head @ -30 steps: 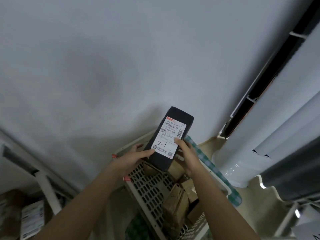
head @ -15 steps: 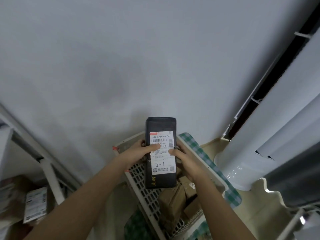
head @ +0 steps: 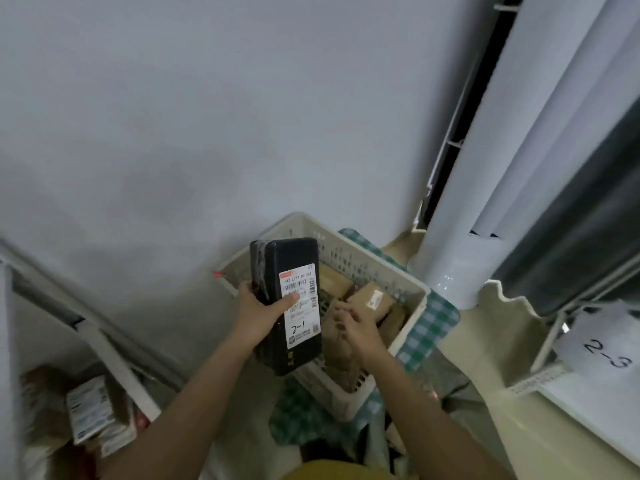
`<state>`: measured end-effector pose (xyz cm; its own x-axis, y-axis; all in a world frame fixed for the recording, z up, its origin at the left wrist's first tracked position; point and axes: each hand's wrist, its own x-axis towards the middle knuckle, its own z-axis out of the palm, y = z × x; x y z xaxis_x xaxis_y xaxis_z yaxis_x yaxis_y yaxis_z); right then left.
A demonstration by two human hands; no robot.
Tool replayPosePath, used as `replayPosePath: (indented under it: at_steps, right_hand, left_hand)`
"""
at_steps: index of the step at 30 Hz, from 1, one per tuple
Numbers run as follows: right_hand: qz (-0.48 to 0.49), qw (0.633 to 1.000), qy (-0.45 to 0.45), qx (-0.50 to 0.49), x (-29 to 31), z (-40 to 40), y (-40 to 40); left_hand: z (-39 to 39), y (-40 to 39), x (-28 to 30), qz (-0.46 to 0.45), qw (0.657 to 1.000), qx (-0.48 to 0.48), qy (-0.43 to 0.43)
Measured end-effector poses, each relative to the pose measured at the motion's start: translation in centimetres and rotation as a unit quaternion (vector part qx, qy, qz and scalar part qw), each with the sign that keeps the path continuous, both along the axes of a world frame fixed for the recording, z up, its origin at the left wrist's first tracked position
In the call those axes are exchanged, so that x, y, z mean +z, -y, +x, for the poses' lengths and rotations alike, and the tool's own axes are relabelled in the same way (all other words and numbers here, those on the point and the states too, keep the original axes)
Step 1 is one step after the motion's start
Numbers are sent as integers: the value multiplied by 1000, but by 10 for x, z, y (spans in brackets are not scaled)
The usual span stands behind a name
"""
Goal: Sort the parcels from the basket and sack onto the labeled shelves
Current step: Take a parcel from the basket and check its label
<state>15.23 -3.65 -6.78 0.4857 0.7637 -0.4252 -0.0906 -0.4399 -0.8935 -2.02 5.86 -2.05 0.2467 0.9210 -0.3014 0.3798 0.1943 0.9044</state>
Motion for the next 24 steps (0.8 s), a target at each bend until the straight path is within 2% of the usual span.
replayPosePath:
  at_steps: [4,10,16,19,24]
  right_hand:
    - [-18,999,31,-11,-10,-33,69]
    - [-19,997,-10,-70,-30,-69,210]
    - [-49,991,-75,-101,-21,-51,323]
    - [-23,989,-122,-79,-4,-38,354]
    - [-14,988,-144,-54,-2,-8,412]
  left_hand:
    - [-21,66,-15,31,999,23,-9]
    - [-39,185,-37,17,999,-25,-40]
    - [-1,269,-42,-65,981,-182,-27]
    - [22,298,-28,-125,953,-276,-3]
    - [57,339,-18,-154,905,-393,-45]
